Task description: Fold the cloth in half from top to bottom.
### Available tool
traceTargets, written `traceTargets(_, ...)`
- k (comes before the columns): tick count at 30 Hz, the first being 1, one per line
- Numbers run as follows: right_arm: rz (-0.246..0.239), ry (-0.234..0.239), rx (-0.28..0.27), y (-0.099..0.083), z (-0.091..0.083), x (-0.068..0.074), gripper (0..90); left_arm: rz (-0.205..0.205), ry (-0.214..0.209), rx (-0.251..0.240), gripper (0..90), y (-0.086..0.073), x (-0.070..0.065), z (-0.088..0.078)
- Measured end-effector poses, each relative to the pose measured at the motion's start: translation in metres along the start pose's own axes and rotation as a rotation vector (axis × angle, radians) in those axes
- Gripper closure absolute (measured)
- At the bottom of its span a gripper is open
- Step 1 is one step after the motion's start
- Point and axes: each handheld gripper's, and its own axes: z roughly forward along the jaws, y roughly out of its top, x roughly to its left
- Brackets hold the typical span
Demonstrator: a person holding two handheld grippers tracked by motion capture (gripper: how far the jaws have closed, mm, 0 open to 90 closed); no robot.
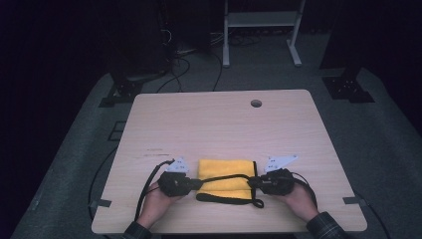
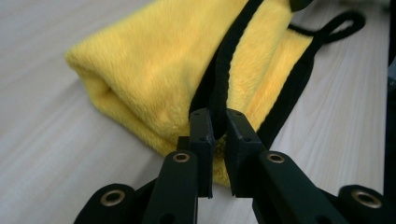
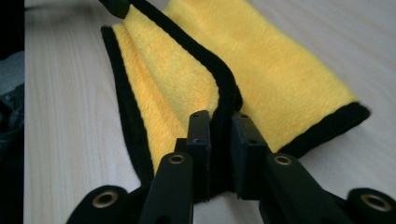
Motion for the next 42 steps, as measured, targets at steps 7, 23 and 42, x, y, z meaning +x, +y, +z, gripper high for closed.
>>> traceTargets(7, 0.038, 0.039, -0.064, 0.002, -0.014, 0.002, 61.3, 0.003, 0.006, -0.069, 66.6, 0.005, -0.001, -0.014)
traceTargets(23, 0.033, -0.009, -0.045, 0.011, 0.004, -0.013, 77.3, -0.016, 0.037, -0.087, 70.6, 0.015, 0.019, -0.001)
traceTargets(42, -0.065, 0.052, 0.075, -0.011, 0.001, 0.027, 75.0, 0.057, 0.032, 0.057, 60.4, -0.012, -0.015, 0.004)
